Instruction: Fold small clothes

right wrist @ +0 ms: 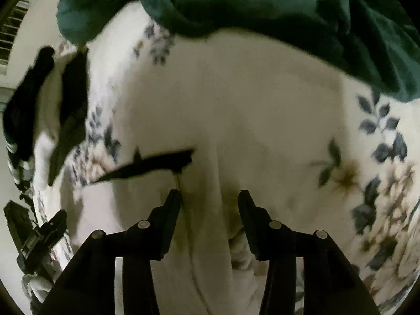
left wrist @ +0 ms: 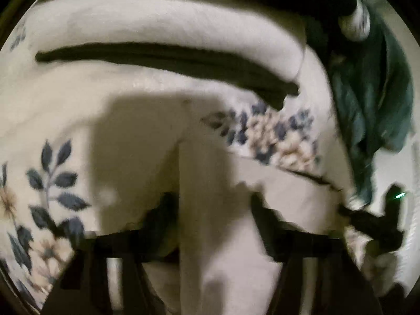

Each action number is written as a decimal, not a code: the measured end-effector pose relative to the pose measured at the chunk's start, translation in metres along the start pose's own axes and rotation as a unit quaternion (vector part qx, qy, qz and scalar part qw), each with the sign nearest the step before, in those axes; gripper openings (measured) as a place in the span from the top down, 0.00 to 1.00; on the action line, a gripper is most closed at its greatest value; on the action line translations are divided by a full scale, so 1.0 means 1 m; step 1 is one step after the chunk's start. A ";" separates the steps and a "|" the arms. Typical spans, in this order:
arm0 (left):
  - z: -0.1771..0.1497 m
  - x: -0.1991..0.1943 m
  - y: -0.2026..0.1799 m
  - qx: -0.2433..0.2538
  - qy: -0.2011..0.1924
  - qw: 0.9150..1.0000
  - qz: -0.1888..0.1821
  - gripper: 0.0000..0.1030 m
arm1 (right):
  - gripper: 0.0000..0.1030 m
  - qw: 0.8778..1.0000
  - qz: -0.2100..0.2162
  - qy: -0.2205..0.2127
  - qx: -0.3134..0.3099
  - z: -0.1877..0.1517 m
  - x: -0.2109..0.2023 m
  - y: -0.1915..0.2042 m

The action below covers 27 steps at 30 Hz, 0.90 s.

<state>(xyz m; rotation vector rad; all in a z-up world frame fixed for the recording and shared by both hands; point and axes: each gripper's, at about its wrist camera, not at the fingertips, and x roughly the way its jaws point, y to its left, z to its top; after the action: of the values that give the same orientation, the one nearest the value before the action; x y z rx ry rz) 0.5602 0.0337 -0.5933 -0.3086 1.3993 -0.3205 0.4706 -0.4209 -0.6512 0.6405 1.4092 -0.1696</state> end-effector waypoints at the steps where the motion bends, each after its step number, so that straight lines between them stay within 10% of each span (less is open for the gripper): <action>1: -0.002 0.006 0.000 0.003 0.006 1.000 0.012 0.96 | 0.93 1.000 -0.007 -0.010 -0.006 -0.001 -0.001 0.001; 9: -0.004 -0.008 0.017 -0.036 0.007 0.999 -0.025 0.90 | 0.95 1.000 0.005 0.005 0.023 0.001 -0.010 -0.014; 12: -0.021 -0.035 0.025 -0.056 0.012 0.997 -0.050 0.51 | 0.57 0.997 0.049 0.020 0.053 -0.011 -0.027 -0.027; 14: -0.049 -0.062 0.042 -0.096 -0.011 0.992 -0.080 0.41 | 0.42 0.996 0.060 0.007 0.072 -0.033 -0.047 -0.041; 22: -0.200 -0.074 0.097 -0.321 0.019 0.930 -0.179 0.37 | 0.28 0.961 0.124 0.055 0.240 -0.172 -0.045 -0.122; 27: -0.218 -0.057 0.069 -0.321 0.019 0.915 -0.243 0.35 | 0.27 0.927 0.204 0.059 0.310 -0.213 -0.005 -0.129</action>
<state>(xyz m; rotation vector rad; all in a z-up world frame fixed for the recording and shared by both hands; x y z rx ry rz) 0.3388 0.1149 -0.6003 -1.2119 1.4252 -0.2614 0.2249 -0.4201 -0.6927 1.4743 1.2982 -0.2512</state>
